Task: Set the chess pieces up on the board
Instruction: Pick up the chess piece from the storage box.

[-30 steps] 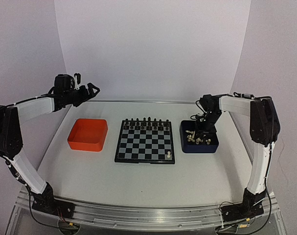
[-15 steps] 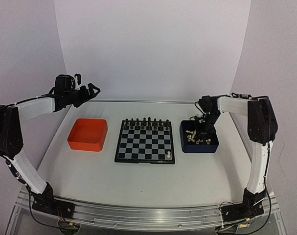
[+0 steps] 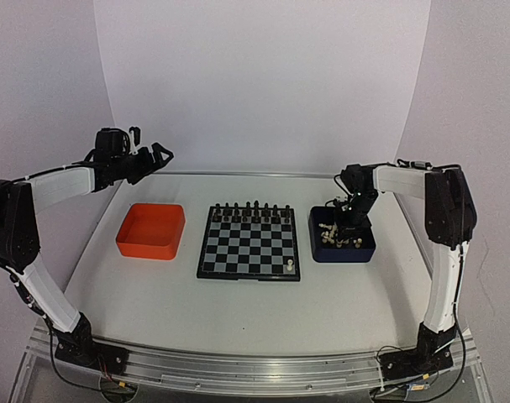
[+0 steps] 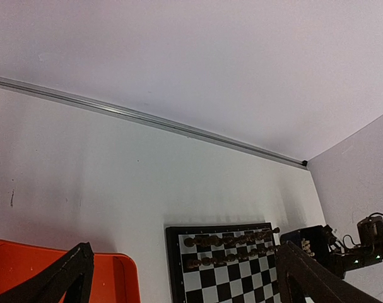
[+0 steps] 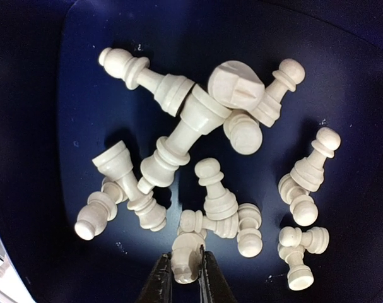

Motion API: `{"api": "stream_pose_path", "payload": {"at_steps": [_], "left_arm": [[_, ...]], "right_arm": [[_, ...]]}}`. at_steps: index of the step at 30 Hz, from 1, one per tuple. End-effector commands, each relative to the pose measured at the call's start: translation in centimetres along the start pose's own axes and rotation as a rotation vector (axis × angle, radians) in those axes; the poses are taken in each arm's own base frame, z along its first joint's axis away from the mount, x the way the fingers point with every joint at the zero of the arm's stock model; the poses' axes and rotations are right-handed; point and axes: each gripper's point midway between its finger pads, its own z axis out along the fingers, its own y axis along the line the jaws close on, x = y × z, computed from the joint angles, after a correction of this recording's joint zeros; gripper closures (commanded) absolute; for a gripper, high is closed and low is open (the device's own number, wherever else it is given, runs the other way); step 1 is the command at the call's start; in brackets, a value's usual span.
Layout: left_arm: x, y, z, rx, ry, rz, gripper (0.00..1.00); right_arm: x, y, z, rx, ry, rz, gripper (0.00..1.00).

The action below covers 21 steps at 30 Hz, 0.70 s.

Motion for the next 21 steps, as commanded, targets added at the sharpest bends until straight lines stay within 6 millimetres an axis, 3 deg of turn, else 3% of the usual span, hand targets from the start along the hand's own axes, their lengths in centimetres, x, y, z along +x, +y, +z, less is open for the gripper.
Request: {"api": "stream_pose_path", "payload": {"at_steps": [1,7,21], "left_arm": [[-1.0,-1.4,0.2,0.044,-0.015,0.004,0.0],[-0.8,-1.4,-0.2,0.041,-0.018,0.005,0.0],[-0.7,-1.6,-0.9,0.045,-0.032,0.009,0.0]], "right_arm": [[-0.1,-0.1,0.2,0.007,0.015,-0.019,0.89],[0.0,-0.1,0.1,0.012,0.015,-0.024,1.0],[-1.0,1.7,-4.0,-0.048,-0.082,-0.032,1.0]]}}
